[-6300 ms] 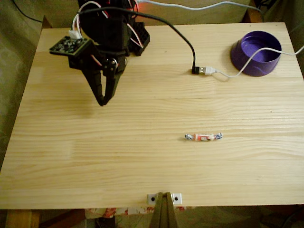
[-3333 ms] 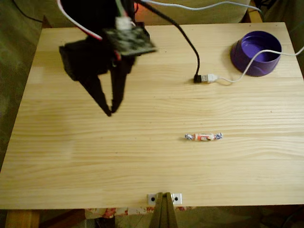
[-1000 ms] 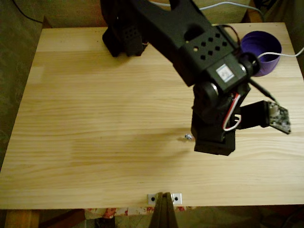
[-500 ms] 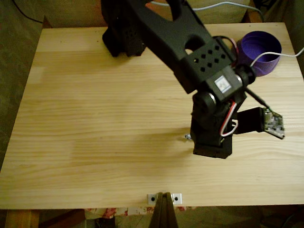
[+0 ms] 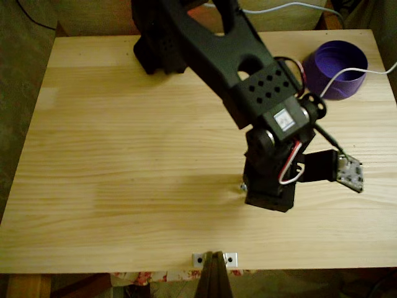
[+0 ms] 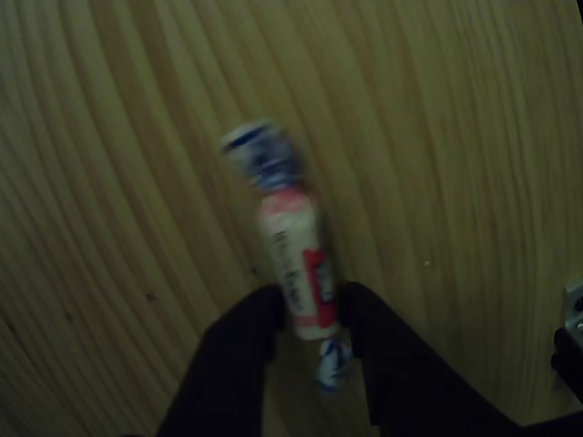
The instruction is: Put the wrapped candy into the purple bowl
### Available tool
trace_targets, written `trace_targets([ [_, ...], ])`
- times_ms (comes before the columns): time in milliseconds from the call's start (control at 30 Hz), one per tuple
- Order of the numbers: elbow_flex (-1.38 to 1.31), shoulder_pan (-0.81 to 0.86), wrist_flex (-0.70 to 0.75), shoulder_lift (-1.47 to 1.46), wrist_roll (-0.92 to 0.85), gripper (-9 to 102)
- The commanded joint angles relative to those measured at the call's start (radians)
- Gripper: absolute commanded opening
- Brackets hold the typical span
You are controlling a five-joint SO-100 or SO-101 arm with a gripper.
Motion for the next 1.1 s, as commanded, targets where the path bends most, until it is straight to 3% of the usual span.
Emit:
trace_targets([
  [0, -0.055, -0.002, 0.006, 0.020, 0.021, 5],
  [533, -0.035, -0.052, 0.014, 0.121, 0.268, -2],
  [833, -0.037, -0.110, 0.060, 0.445, 0.569, -2],
  [1067, 0.051, -0.290, 0.110, 0.785, 0.727, -2],
])
